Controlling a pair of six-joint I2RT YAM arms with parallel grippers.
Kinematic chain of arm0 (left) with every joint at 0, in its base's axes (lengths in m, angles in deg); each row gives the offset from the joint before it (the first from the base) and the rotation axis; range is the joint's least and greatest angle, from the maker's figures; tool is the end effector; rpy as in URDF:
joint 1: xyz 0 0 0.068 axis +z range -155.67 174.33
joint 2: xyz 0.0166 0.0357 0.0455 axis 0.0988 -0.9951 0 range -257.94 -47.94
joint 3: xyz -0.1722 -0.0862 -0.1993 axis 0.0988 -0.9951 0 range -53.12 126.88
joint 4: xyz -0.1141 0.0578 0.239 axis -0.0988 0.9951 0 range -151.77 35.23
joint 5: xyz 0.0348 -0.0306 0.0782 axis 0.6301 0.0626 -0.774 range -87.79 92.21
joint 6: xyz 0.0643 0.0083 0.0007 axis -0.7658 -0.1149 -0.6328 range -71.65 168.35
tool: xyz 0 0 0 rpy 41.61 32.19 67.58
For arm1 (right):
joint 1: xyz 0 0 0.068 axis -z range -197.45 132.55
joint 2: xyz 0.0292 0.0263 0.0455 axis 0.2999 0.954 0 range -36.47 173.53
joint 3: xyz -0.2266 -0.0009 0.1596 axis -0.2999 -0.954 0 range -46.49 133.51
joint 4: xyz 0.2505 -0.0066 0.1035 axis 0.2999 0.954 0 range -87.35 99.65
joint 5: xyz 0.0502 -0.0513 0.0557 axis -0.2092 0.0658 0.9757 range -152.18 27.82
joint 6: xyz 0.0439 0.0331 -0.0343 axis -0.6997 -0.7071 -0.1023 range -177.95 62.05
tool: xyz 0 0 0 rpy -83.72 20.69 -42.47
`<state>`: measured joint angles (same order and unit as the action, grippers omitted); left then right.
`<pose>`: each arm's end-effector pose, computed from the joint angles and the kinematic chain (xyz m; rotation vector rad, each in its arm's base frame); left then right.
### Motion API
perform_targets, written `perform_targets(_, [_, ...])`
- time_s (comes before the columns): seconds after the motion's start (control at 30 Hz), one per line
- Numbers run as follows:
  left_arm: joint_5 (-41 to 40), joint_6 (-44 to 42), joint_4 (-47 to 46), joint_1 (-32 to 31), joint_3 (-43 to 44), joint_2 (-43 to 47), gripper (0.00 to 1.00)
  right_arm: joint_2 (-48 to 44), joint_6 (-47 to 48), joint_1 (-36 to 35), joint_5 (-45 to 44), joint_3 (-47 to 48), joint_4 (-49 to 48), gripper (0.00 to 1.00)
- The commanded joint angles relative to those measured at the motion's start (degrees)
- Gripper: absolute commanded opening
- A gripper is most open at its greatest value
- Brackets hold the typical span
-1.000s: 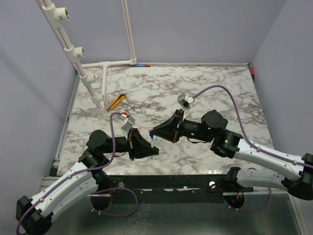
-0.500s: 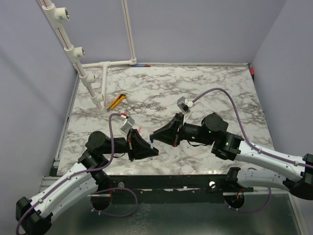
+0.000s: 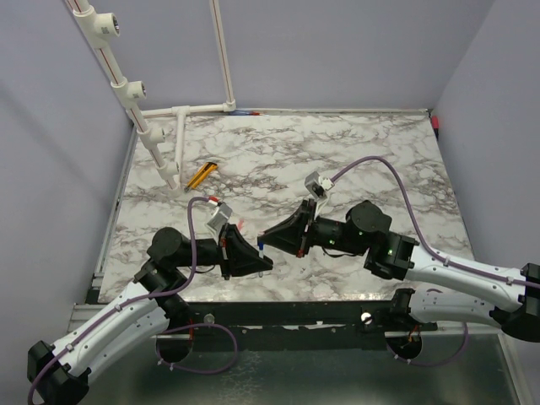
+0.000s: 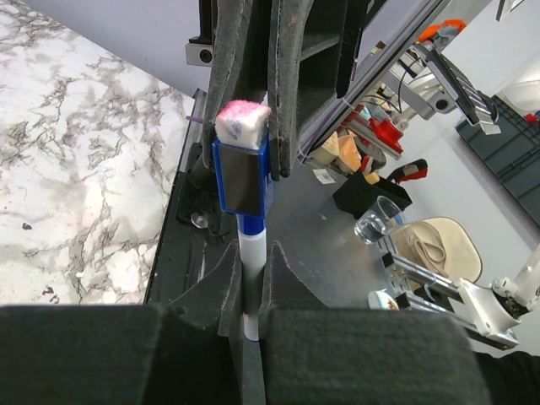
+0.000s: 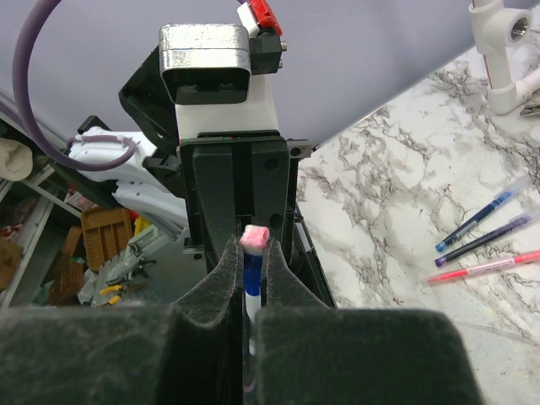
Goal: Insert the pens into the pen caps
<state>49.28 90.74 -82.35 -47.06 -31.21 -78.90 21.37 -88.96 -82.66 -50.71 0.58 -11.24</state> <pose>0.0937 -0.1320 0.2924 0.7841 1.5019 -1.7070 0.1010 0.2424 0.3588 -0.6745 1.5775 1.4553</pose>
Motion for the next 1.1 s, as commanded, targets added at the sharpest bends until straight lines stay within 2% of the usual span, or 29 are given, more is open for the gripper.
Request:
perform_targets(0.0, [-0.8, -0.1, -2.3, 0.1, 0.0, 0.6, 0.0, -0.2, 0.4, -1.8, -0.5, -0.4, 3.5, 0.01])
perform_targets(0.5, [-2.6, -4.7, 2.3, 0.1, 3.3, 0.3, 0.0, -0.4, 1.8, -6.0, 1.7, 1.6, 16.2, 0.01])
perform_targets(0.67, [-3.3, -9.3, 6.7, 0.1, 7.1, -1.3, 0.0, 0.3, 1.9, -7.3, 2.7, 1.8, 17.7, 0.01])
perform_targets(1.07, [-3.7, -14.4, 9.5, 0.1, 15.0, -5.7, 0.0, 1.2, 1.0, -10.2, 3.7, 0.7, 18.1, 0.01])
